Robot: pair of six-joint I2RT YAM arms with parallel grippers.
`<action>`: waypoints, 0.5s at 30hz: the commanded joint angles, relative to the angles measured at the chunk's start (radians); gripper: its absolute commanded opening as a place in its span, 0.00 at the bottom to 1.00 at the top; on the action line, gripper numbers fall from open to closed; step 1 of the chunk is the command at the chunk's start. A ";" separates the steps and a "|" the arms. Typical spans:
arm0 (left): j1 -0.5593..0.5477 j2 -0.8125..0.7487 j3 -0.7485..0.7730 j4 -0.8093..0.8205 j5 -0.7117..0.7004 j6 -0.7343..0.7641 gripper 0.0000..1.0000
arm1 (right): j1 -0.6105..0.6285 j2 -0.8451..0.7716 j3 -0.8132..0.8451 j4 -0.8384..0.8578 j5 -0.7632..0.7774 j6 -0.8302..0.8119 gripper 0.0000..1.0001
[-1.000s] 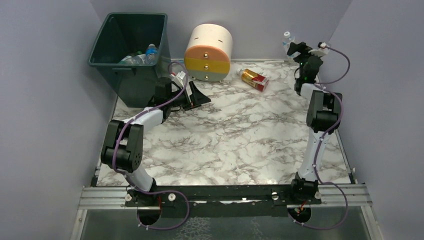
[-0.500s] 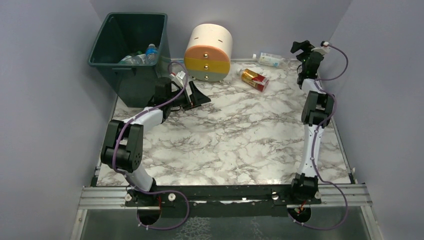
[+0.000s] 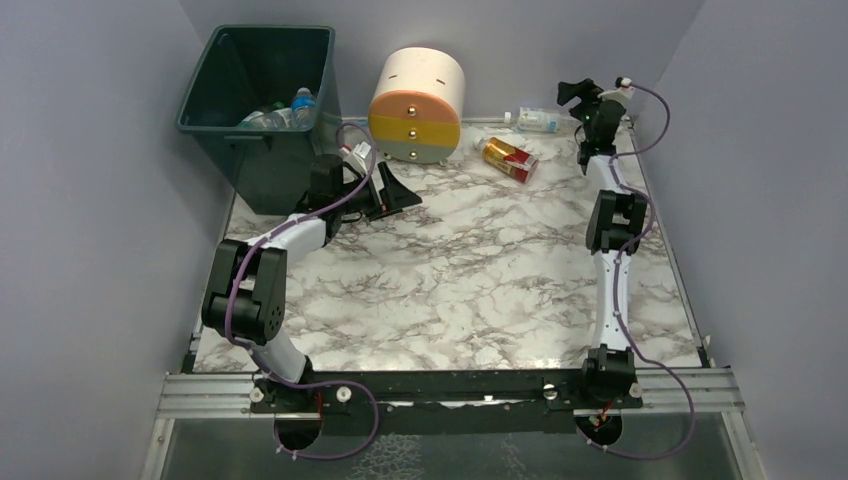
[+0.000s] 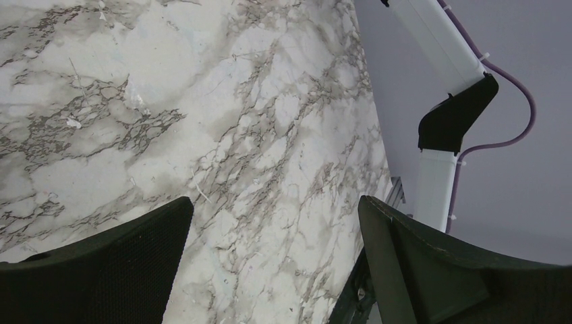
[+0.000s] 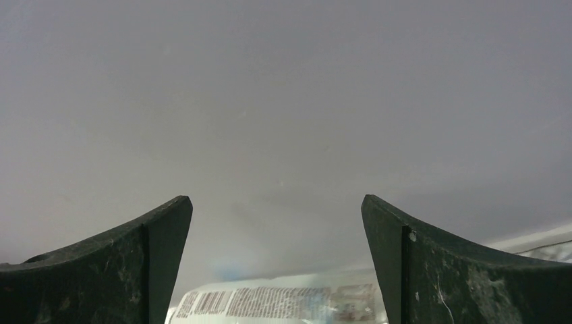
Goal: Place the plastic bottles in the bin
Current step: Pick up the plastic bottle from the corner of the board.
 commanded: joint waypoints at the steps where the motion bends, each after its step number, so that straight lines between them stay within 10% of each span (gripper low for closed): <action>1: -0.004 0.006 0.036 0.002 0.000 0.014 0.99 | 0.006 0.085 0.041 -0.005 -0.069 0.070 1.00; 15: -0.016 -0.037 0.027 0.002 0.002 0.016 0.99 | 0.044 -0.066 -0.218 0.008 -0.250 0.022 0.86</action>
